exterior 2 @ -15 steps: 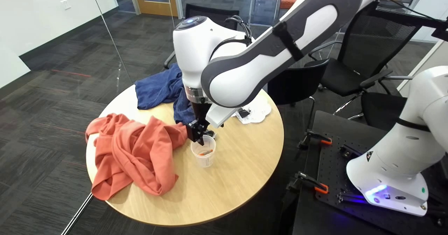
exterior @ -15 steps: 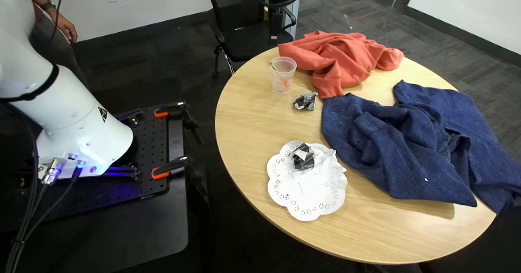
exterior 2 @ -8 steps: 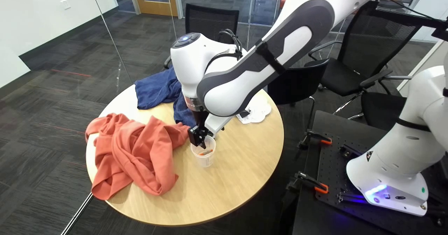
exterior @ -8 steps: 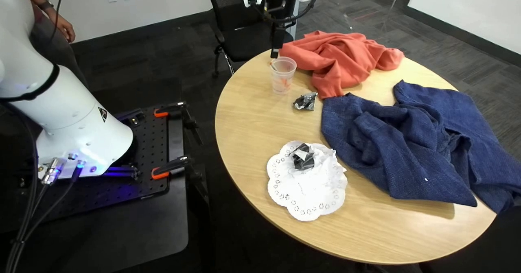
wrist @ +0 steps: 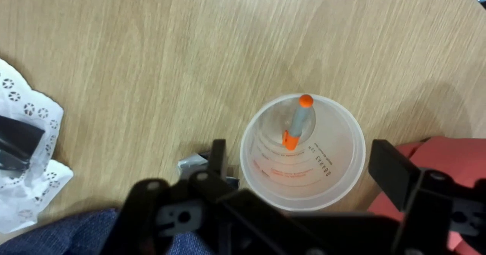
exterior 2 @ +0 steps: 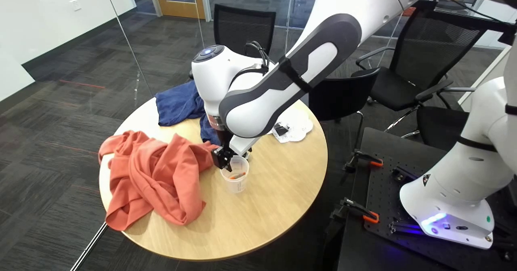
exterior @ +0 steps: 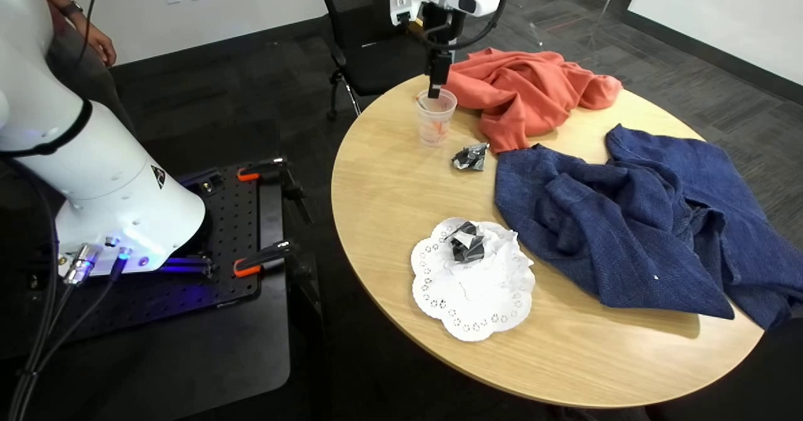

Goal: Pick the marker from the cup and put it on the table

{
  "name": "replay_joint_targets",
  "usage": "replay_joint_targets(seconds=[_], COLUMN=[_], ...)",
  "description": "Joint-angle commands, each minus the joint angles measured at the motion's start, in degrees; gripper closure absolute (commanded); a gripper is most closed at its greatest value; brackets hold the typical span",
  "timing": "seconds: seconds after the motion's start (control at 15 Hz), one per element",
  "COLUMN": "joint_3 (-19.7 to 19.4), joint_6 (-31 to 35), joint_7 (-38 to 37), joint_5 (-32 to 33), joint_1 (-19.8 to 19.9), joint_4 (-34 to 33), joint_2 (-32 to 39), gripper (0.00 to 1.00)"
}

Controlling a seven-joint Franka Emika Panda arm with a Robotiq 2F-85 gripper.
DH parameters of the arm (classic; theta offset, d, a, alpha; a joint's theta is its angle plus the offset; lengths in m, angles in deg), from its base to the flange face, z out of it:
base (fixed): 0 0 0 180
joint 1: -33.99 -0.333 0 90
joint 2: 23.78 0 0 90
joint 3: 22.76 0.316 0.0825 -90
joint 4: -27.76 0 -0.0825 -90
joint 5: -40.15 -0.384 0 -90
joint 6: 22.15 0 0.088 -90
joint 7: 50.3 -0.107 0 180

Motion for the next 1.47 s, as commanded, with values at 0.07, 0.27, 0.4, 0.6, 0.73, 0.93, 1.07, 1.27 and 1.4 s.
replay_joint_targets(seconds=[0.07,0.27,0.4,0.6,0.73,0.93,1.07,1.27,1.4], joint_3=[-1.0,-0.99,-1.02,-1.17,-1.35,-1.62,-1.7,-1.61,-1.51], joint_6=[-0.37,-1.04,-1.36,-1.66,-1.84,-2.0,-2.31,-3.01,-3.68], joint_7=[1.25,1.47,1.55,1.55,1.51,1.68,1.93,2.48,2.82], joint_5=[-0.28,-0.46,-0.49,-0.64,-0.72,-1.14,-1.42,-1.95,-2.13], joint_1=[-1.12,-1.22,-1.33,-1.35,-1.32,-1.11,-1.0,-0.8,-0.74], joint_4=[-2.77,-4.22,-5.12,-6.3,-6.93,-7.52,-7.78,-8.43,-8.9], joint_2=[1.77,2.97,3.88,5.27,6.11,7.16,7.77,8.77,9.3], gripper=[0.22,0.28,0.38,0.58,0.65,0.63,0.63,0.65,0.68])
